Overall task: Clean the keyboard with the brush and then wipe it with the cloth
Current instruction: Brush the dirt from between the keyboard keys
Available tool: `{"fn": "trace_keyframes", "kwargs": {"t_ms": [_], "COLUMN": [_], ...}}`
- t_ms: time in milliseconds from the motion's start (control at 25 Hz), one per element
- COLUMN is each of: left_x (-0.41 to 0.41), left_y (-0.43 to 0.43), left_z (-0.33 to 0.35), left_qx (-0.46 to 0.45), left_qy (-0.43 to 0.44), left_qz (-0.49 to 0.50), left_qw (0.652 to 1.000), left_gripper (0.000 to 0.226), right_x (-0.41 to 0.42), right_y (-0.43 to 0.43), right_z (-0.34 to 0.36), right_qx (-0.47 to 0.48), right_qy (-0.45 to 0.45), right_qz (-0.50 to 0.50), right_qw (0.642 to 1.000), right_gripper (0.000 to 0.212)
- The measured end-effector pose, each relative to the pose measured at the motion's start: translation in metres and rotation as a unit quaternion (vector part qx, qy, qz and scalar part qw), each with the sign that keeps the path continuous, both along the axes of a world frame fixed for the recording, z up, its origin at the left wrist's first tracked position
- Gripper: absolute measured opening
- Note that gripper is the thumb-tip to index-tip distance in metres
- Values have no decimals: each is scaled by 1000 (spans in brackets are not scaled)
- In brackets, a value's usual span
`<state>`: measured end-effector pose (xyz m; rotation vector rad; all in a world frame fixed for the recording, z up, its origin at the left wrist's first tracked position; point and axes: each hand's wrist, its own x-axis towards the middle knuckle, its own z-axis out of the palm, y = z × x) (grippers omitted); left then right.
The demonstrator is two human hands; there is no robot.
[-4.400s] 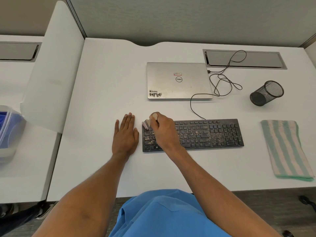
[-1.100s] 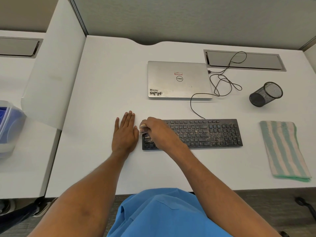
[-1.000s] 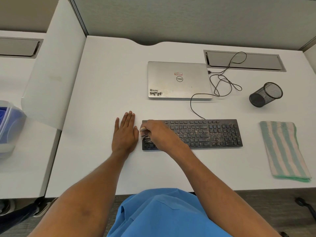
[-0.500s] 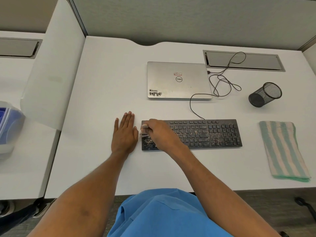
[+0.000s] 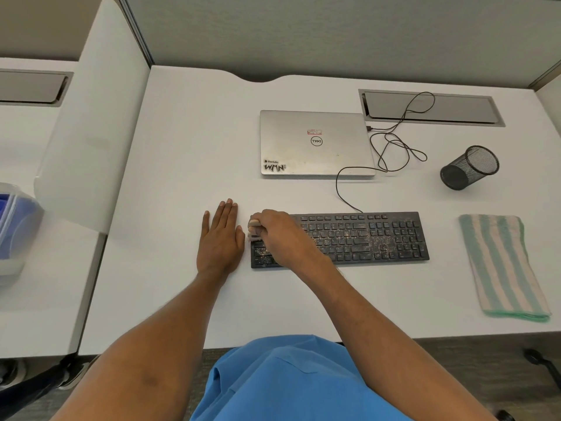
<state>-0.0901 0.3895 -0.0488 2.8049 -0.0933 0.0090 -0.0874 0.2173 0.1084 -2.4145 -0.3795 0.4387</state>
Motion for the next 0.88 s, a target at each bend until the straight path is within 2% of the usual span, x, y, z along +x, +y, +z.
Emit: {"fn": "trace_keyframes", "kwargs": {"t_ms": [200,360,440,760,880], "left_x": [0,-1,-1,-1,-1], "left_y": [-1,-2,-2,-1,-1], "left_z": [2,2,3,2,2], "left_qx": [-7,-7,-8,-5,-10], "left_qy": [-1,-4,-6,-9,-8], "left_qz": [6,4,5,5,4], "left_qw": [1000,1000,1000,1000,1000], "left_gripper": [64,64,64,64,64], "right_x": [6,0,-3,-10,-11], "right_y": [-21,-21,-18,-19,-18], "right_z": [8,15,10,-7,-3], "right_qx": [-3,101,116,78,107], "right_qy": [61,-17,-40,-20,-31], "right_qz": [-51,-153,-186,-167,-184], "right_qw": [997,983,975,983,977], "right_gripper": [19,20,17,20,21]}}
